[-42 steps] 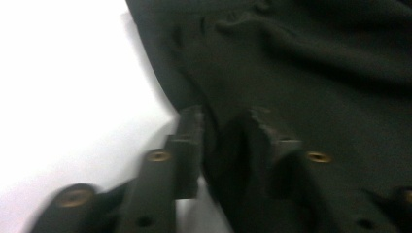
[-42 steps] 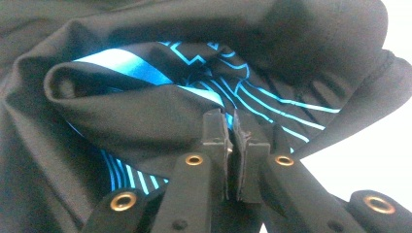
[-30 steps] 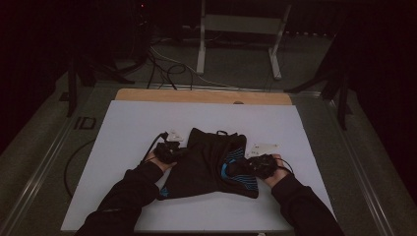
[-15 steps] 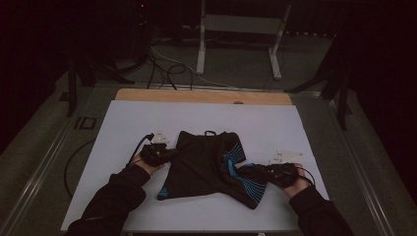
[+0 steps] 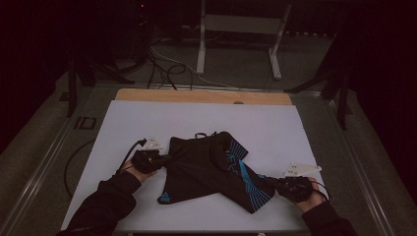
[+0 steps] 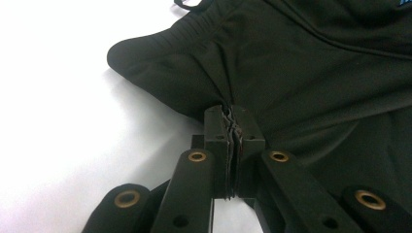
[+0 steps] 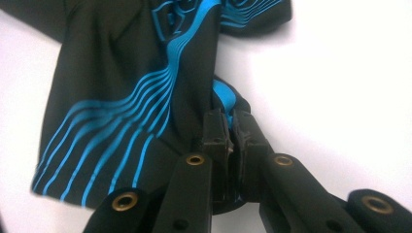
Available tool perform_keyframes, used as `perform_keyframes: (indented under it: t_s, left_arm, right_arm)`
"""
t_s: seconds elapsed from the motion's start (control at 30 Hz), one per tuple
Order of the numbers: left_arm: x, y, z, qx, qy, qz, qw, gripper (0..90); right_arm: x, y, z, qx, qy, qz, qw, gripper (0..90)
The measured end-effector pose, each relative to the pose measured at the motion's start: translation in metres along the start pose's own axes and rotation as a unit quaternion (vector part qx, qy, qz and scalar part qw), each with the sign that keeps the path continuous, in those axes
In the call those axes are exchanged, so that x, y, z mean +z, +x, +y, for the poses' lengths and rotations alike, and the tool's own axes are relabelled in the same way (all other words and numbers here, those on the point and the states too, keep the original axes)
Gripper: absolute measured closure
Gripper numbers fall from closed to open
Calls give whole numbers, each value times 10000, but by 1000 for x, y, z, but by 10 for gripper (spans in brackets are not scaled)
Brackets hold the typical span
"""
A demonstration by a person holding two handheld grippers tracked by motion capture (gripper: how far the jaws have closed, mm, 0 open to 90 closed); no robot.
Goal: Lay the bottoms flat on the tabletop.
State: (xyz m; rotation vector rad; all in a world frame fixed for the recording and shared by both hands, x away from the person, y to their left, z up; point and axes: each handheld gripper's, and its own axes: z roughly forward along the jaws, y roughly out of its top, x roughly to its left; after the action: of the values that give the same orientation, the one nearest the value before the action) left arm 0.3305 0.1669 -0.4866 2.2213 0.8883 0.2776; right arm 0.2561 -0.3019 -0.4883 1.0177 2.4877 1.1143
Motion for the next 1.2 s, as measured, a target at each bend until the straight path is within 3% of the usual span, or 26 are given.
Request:
perform_keyframes:
  t_s: [0.07, 0.2, 0.27, 0.37, 0.43, 0.73, 0.83, 0.9, 0.93, 0.97, 1.0, 1.07, 1.1, 1.13, 1.2]
  left_arm:
    - [-1, 2, -2, -39, 14, -9, 10000, 884]
    - [-2, 5, -6, -100, 50, 23, 9999, 885]
    - [-2, 5, -6, -110, 66, 3, 9999, 885]
    - [-1, 4, -6, -88, -111, -161, 9998, 884]
    - [0, 3, -5, -80, -55, -226, 9997, 883]
    - [-3, 5, -5, -147, -62, -360, 9992, 873]
    - [-7, 5, -3, -128, -140, -404, 9990, 867]
    - [-7, 5, -3, -128, -140, -404, 9990, 865]
    - [-7, 5, -3, -128, -140, -404, 9990, 865]
    - [-13, 5, 2, -112, -334, -493, 9982, 802]
    - [-14, 5, 3, -133, -376, -524, 9978, 753]
    - [-15, 5, 5, -132, -416, -538, 9976, 637]
    - [-15, 5, 5, -132, -416, -538, 9976, 637]
    - [-17, 5, 8, -143, -473, -464, 9977, 496]
    - [-18, 4, 9, -100, -468, -405, 9980, 398]
  right_arm:
    - [-2, 2, -4, -9, 73, -3, 10000, 855]
    - [-7, 2, -11, 280, 58, 127, 9995, 855]
    - [-9, 3, -13, 250, 74, 149, 9995, 856]
    - [-9, 4, -14, 360, 69, 183, 9992, 855]
    - [-8, 4, -13, 266, 99, 175, 9994, 855]
    - [-9, 4, -10, 384, 37, 163, 9991, 835]
    - [-12, 2, -7, 423, -76, 137, 9990, 747]
    - [-13, 0, -5, 421, -140, 92, 9990, 747]
    - [-13, 0, -5, 421, -140, 92, 9990, 696]
    - [-16, -5, 2, 560, -300, 64, 9980, 538]
    - [-16, -7, 5, 576, -341, 30, 9978, 471]
    - [-16, -8, 9, 578, -360, 25, 9977, 425]
    - [-15, -10, 12, 583, -385, -34, 9976, 425]
    - [-13, -12, 19, 620, -483, -62, 9969, 310]
    - [-11, -15, 24, 599, -501, -7, 9969, 224]
